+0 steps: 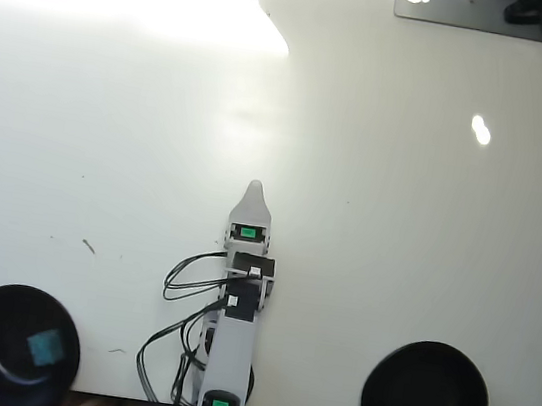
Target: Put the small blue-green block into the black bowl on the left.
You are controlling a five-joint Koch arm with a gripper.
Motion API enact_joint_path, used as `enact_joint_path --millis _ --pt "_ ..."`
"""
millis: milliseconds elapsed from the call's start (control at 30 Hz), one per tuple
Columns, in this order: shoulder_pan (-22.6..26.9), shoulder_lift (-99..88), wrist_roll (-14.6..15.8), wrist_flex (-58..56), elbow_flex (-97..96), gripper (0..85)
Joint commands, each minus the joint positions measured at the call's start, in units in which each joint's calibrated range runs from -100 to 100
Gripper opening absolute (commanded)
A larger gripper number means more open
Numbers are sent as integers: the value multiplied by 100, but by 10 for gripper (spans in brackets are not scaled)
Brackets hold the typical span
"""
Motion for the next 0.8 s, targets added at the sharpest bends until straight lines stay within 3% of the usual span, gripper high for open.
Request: enact_joint_path --millis 0,333,600,767 --pt "-10 -7 20 217 -16 457" --pt "24 36 0 501 -783 467" --pt "107 -2032 15 87 -1864 463" --pt "103 -2032 34 47 -2169 464"
